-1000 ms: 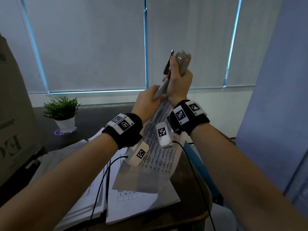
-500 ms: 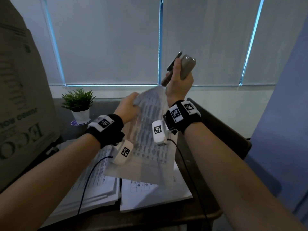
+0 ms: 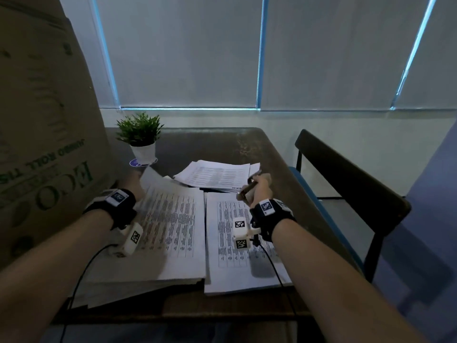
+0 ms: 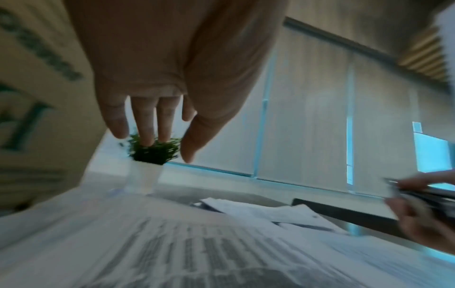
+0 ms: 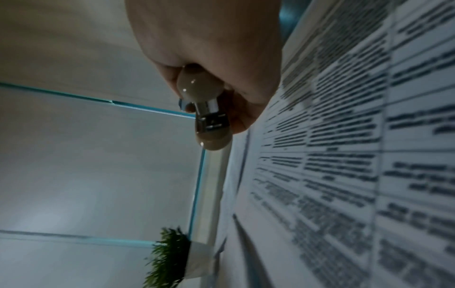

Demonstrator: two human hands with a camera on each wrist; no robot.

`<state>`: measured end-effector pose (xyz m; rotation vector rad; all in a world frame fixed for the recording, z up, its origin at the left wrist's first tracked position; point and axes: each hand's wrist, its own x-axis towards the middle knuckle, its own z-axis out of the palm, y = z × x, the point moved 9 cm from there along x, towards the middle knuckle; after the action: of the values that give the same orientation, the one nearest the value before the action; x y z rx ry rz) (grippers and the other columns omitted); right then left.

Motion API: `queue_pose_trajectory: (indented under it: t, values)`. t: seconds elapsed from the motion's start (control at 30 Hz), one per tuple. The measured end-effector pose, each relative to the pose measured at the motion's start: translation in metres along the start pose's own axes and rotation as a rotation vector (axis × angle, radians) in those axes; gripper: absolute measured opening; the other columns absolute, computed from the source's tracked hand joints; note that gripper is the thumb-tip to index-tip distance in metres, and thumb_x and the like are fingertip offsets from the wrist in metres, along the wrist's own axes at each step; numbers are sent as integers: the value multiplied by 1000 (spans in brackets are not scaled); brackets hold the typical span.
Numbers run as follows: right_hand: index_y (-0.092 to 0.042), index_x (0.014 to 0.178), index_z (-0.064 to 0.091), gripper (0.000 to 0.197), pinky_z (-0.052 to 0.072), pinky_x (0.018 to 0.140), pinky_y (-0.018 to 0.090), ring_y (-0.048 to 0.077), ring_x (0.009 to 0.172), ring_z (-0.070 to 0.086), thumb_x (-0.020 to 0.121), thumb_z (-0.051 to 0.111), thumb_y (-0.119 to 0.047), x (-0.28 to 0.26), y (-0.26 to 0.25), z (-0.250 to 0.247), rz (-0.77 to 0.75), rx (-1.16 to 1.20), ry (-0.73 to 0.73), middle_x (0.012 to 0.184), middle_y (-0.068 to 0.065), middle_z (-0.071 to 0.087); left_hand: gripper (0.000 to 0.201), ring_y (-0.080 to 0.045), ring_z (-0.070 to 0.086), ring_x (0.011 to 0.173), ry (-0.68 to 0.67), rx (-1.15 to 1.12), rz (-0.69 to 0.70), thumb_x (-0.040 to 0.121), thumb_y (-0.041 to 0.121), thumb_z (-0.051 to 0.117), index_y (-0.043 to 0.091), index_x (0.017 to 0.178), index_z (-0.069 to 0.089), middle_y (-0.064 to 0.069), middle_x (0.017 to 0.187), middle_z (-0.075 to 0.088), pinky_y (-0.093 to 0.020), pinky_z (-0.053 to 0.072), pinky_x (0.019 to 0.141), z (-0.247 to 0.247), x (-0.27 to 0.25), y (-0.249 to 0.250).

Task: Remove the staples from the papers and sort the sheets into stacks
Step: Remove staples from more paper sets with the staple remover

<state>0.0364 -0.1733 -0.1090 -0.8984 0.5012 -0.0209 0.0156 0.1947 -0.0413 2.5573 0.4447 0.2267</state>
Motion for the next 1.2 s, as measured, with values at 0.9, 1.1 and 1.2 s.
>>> queue_pose_trajectory:
  t: [0.9,1.1,1.2]
  values:
    - [-6,94,54,12,50,71,31,19,71,57,98,53,-17,38,38,-31,123,266,-268,82,11,56,90,-25,19,143,-589,-176,216,92,30,58,26,151,-10,0,159,-1,-30,20,113,169,-88,95]
    - [-6,89,54,15,48,77,31,19,72,57,99,52,-18,39,37,-30,116,267,-278,81,11,56,87,-16,-10,145,-619,-68,339,96,28,51,12,149,-16,-3,155,-24,-25,3,115,176,-93,105]
    - [-8,87,54,16,48,75,32,19,71,57,99,51,-18,39,37,-30,110,254,-282,80,10,56,85,-17,-5,146,-615,-43,360,96,29,51,11,150,-13,-2,156,-21,-25,5,115,175,-96,108]
